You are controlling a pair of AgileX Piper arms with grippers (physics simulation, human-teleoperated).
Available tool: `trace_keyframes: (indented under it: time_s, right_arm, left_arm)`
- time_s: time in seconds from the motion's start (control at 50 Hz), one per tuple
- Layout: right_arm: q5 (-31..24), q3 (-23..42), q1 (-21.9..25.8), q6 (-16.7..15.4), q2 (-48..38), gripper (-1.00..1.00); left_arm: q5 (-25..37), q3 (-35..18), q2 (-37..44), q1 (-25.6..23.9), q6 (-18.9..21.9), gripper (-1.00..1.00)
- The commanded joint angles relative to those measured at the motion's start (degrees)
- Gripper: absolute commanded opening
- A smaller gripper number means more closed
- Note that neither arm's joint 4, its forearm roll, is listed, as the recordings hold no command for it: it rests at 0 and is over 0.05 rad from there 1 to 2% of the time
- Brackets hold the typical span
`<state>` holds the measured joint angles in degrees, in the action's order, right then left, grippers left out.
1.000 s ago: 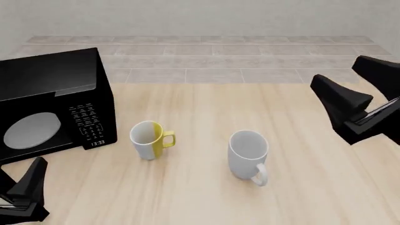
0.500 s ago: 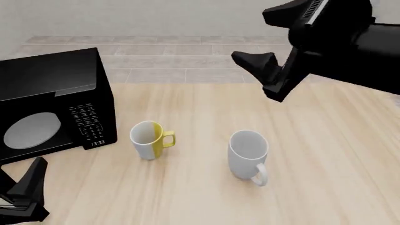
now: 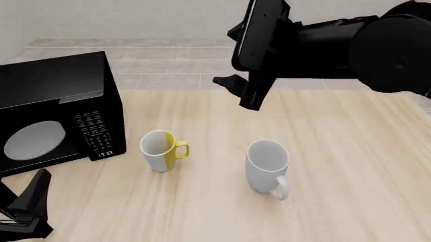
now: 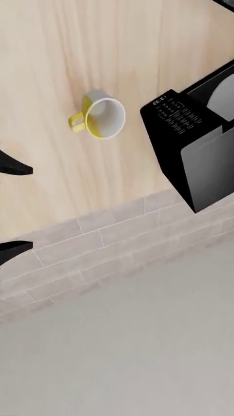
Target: Put the yellow and white mug to the front of the white mug.
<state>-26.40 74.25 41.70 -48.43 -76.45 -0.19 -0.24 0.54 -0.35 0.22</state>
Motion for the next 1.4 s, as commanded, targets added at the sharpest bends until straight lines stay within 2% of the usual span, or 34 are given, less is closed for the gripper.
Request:
trace_keyframes:
  time_s: [0.02,0.16,0.4,0.7,0.82,0.9,1.12,1.22,1.4]
  right_arm:
    - [-2.1,2.8,0.0,-3.1,-4.2,1.00]
    - [-1.0,1.6,0.4,-4.1,-6.1,1.00]
    - [-0.2,2.1,1.6,-3.3,-10.1,1.00]
    - [0.6,2.3,2.1,-0.5,-14.2,1.00]
    - [0.7,2.5,1.8,-0.6,-15.7,1.00]
    - [0.1,3.5,2.1,0.1,-16.5,1.00]
    - [-0.6,4.3,1.3,-0.5,-19.7,1.00]
    - [-2.3,5.9,1.2,0.9,-21.3,1.00]
    - [-3.5,6.9,1.2,0.6,-22.8,1.00]
  left_arm:
    - [0.0,0.1,-0.1,0.3,0.0,1.00]
    - [0.1,-0.1,0.0,0.3,0.0,1.00]
    - [0.1,-0.1,0.0,0.3,0.0,1.00]
    - [0.1,-0.1,0.0,0.3,0.0,1.00]
    - [0.1,-0.1,0.0,0.3,0.0,1.00]
    - [0.1,-0.2,0.0,0.3,0.0,1.00]
    - [0.1,-0.1,0.0,0.3,0.0,1.00]
    - [0.1,-0.1,0.0,0.3,0.0,1.00]
    - [0.1,-0.2,0.0,0.3,0.0,1.00]
